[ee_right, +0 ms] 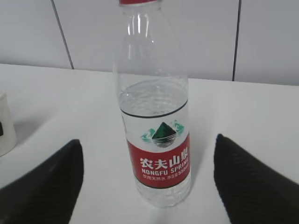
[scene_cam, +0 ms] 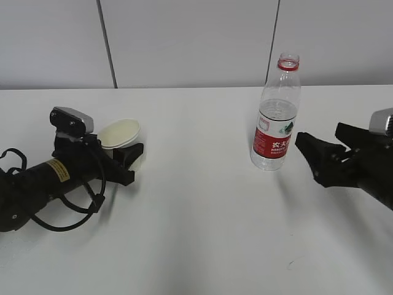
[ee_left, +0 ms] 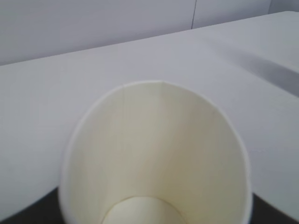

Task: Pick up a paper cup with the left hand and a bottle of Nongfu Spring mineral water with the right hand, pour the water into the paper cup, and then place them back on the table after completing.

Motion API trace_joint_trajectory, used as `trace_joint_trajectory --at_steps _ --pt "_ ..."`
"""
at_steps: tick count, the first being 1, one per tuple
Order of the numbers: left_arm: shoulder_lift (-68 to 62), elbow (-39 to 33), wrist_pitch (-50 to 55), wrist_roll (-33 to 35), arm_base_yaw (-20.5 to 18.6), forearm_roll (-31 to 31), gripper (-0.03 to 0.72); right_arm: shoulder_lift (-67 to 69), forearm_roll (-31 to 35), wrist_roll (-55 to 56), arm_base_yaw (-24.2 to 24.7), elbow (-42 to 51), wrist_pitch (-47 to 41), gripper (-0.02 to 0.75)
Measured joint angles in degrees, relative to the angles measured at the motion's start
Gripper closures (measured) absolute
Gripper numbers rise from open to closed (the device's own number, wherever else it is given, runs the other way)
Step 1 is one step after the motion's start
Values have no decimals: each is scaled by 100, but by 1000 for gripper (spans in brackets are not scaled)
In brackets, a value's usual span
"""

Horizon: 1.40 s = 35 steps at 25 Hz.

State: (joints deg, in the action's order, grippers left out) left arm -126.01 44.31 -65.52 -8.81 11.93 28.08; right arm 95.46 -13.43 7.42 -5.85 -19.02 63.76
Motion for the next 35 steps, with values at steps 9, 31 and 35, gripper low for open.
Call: trace_joint_trajectory --at_steps 9,31,35 --pt "0 0 0 0 0 39 301 854 -321 0 0 -963 -244 66" --pt "0 0 -11 0 0 47 301 2558 -573 339 0 -2562 -211 69" --pt "0 0 -11 0 0 76 301 2570 -599 338 0 -2562 -204 127"
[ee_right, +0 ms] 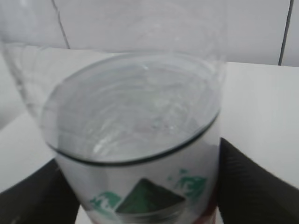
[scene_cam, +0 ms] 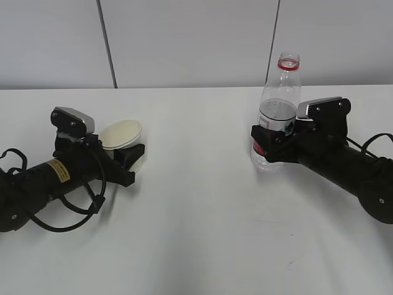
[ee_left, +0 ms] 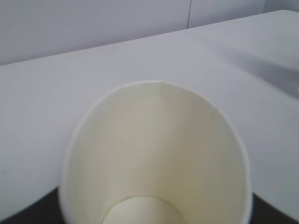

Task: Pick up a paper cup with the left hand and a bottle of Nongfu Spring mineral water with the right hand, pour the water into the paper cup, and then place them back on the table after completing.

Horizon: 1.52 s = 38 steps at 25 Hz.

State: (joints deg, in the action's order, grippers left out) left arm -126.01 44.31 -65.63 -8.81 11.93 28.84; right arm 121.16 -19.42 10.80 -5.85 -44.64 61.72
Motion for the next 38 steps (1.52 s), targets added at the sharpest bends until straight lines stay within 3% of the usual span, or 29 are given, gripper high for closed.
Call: trace_joint_trajectory --at_steps 5,9,15,28,38 --pt "0 0 -12 0 0 270 301 0 0 0 0 0 0 256" --pt "0 0 -30 0 0 490 301 0 0 0 0 0 0 300" --pt "0 0 -44 -110 184 801 301 0 -17 -345 0 0 0 307" --pt "0 0 12 -201 1402 710 301 -482 -375 -1396 0 -7 -880 310" --pt "0 0 15 -305 1685 472 301 -527 -659 -2802 0 -106 -953 311"
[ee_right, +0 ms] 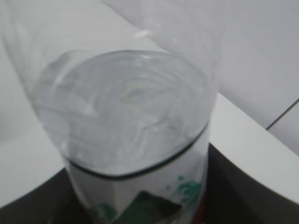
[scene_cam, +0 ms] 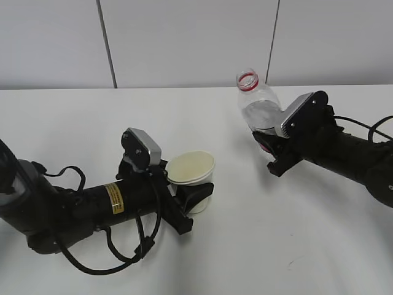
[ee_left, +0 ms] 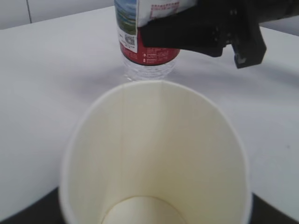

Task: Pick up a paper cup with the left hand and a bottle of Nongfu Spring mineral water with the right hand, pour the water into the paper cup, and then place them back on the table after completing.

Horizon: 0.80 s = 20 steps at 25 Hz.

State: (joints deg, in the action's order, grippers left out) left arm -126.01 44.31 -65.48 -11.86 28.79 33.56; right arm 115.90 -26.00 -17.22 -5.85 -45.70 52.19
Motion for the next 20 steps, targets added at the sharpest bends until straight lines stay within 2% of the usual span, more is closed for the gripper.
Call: trace_joint_trajectory --at_steps 8,20 --pt "7 0 5 0 175 14 302 -3 -24 -971 0 0 282 312" --pt "334 0 17 0 193 0 302 -293 -36 -1861 0 0 370 313"
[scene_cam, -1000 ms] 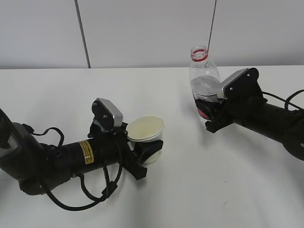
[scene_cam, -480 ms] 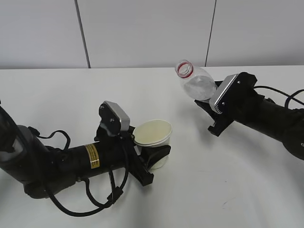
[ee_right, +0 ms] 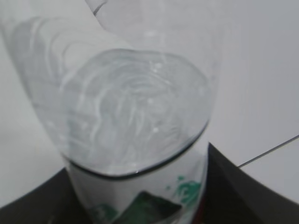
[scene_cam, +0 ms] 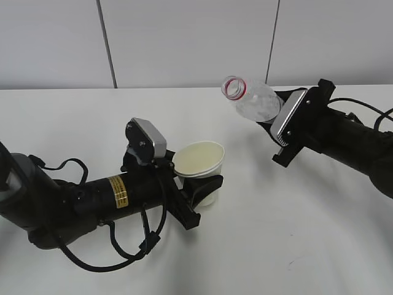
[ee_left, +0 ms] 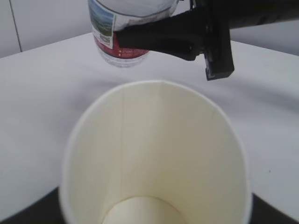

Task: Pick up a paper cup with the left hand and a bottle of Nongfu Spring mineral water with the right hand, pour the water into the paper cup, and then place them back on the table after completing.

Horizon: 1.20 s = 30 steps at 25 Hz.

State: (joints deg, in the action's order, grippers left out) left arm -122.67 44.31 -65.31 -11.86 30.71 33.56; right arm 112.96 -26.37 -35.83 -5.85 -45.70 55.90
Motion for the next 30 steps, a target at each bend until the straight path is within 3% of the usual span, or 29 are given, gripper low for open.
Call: trace_joint_trajectory --at_steps 12,30 --pt "0 0 0 -1 55 6 302 0 259 -1595 0 0 13 314" --pt "2 0 0 -1 55 6 302 0 401 -2379 0 0 253 314"
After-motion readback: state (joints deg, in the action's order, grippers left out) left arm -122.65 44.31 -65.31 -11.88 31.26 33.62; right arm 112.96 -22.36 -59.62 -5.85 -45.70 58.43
